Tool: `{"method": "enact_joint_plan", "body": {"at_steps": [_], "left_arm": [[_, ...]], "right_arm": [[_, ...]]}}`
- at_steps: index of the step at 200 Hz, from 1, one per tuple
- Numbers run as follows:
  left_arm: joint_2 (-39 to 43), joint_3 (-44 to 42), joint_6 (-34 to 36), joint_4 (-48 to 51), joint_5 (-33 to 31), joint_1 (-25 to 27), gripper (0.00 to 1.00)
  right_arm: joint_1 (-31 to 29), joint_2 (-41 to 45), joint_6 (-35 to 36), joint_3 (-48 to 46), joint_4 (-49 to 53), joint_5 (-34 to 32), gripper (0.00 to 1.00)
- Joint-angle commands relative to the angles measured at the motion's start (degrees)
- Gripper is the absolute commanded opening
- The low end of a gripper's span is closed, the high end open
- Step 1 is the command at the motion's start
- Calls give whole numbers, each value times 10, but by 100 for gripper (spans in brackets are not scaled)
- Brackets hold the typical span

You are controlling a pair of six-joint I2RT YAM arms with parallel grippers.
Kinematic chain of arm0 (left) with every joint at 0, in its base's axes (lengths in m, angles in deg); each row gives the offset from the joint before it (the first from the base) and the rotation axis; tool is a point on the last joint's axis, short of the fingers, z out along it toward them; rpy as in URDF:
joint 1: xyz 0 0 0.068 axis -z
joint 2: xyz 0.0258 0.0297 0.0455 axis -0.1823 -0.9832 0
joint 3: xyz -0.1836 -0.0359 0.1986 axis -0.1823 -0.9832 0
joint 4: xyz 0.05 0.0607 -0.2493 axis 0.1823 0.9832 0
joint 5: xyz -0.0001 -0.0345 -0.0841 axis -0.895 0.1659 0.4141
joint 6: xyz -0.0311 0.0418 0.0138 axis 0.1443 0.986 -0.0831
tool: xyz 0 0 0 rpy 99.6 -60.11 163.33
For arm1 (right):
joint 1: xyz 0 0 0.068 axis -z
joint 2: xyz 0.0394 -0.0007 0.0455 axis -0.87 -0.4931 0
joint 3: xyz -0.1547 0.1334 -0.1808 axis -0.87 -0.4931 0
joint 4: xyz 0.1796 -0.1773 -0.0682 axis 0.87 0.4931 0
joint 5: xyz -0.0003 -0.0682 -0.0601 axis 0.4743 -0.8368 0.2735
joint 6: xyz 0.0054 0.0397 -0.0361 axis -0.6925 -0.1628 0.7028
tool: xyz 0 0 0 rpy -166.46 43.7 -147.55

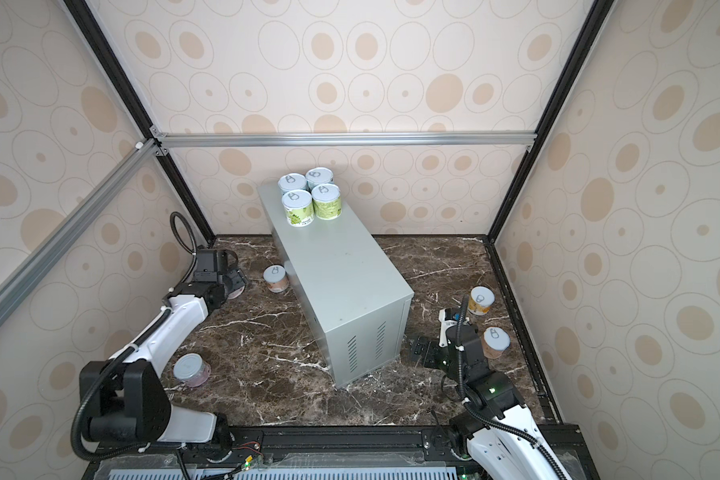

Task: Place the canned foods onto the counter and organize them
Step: 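Lift the pink can with the left gripper up toward the box top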

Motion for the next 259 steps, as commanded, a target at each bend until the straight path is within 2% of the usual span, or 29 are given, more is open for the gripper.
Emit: {"method": "enact_joint_plan", "body": {"at_steps": [1, 51, 94, 142, 214, 259], "left_arm": [[52, 42, 34, 37, 23, 2, 58], [106, 114, 64, 108, 71, 21, 58], [110, 209, 82, 151, 80, 71, 58], [89, 304, 91, 189, 34, 169, 58], [-14, 491, 121, 282, -48, 318, 56], [-74, 567, 139, 323, -74, 365, 56]], "right_arm": [[-1, -6, 11, 28, 16, -1, 99], [-2, -37, 4, 53, 22, 20, 99], [-2, -36, 9, 58, 43, 11, 99], [-2, -22, 4, 53, 53, 16, 99], [-2, 11, 6, 46, 79, 12, 99], [-2, 14, -3, 44, 70, 19, 99]]}}
